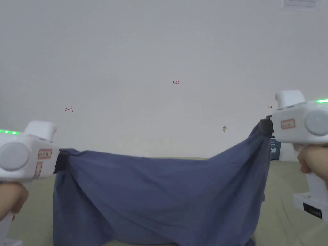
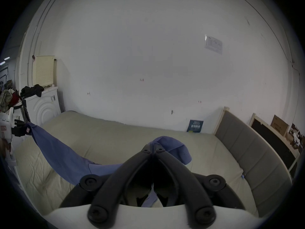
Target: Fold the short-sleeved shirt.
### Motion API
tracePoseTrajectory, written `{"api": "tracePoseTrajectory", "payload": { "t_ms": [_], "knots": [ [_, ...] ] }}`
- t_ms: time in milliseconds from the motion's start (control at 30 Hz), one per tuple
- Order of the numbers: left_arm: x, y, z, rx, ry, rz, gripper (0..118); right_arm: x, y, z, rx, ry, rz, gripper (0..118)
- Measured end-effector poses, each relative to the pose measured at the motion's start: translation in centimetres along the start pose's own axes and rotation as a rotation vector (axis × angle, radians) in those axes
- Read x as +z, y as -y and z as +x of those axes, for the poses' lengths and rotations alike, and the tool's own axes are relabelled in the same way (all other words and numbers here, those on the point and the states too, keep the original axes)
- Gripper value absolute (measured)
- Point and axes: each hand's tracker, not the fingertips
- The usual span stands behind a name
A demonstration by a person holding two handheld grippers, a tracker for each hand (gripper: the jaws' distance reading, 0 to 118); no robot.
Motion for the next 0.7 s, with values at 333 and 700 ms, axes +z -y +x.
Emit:
{"api": "tracePoseTrajectory", "payload": {
  "t_ms": [333,700],
  "knots": [
    [2.8,11.1,1.1,0.089,0.113,-0.14,0,5.0,11.1,-1.1,-0.066,-0.033,-0.107,0],
    [9.8,19.9,-0.4,0.15,0.14,-0.179,0,12.8,17.8,0.1,-0.1,-0.059,-0.115,0]
  ]
}}
